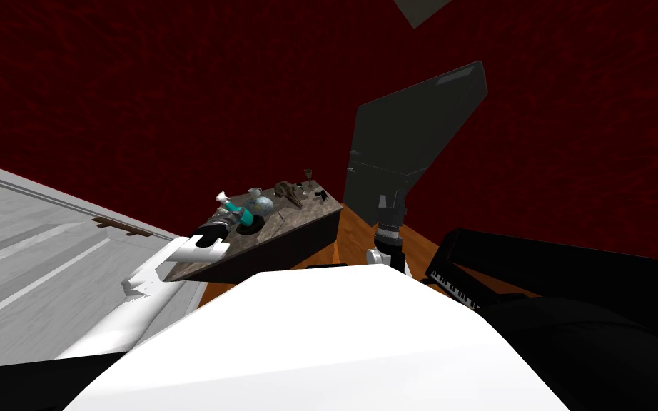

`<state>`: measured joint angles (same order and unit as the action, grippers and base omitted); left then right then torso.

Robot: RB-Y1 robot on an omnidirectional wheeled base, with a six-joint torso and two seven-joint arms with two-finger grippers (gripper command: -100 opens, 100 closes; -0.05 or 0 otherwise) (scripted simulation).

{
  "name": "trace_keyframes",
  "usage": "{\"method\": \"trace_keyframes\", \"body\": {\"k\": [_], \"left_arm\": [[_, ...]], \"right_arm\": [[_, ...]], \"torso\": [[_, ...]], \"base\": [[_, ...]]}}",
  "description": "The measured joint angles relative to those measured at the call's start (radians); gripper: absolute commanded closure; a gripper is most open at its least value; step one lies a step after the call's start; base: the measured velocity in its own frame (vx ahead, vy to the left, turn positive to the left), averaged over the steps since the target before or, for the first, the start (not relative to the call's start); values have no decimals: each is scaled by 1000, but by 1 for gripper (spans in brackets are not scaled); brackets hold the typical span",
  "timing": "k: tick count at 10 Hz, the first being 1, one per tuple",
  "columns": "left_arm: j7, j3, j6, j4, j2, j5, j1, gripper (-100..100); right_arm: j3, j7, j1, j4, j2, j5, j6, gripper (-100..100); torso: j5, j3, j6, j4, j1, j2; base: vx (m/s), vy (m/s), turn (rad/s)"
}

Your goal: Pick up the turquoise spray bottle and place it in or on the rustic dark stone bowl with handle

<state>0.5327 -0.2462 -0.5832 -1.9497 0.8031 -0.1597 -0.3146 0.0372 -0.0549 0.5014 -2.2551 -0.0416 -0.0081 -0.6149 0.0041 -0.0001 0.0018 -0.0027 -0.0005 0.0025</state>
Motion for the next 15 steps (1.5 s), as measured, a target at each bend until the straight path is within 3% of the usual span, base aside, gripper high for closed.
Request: {"method": "trace_keyframes", "body": {"k": [1,2,11,12,15], "left_arm": [[0,0,0,0,0,0,0,0],[0,0,0,0,0,0,0,-100],[2,-56,-179,-132,115,118,-6,-100],[2,-57,-183,-134,116,119,-6,0],[2,-57,-183,-134,116,119,-6,0]], "right_arm": [[0,0,0,0,0,0,0,0],[0,0,0,0,0,0,0,0],[0,0,0,0,0,0,0,0],[0,0,0,0,0,0,0,0],[0,0,0,0,0,0,0,0]], "torso": [[0,0,0,0,0,0],[0,0,0,0,0,0],[0,1,-1,1,1,2],[0,1,-1,1,1,1],[0,1,-1,1,0,1]], "base": [[0,0,0],[-10,9,-40],[-13,16,-26],[0,0,0],[0,0,0]]}}
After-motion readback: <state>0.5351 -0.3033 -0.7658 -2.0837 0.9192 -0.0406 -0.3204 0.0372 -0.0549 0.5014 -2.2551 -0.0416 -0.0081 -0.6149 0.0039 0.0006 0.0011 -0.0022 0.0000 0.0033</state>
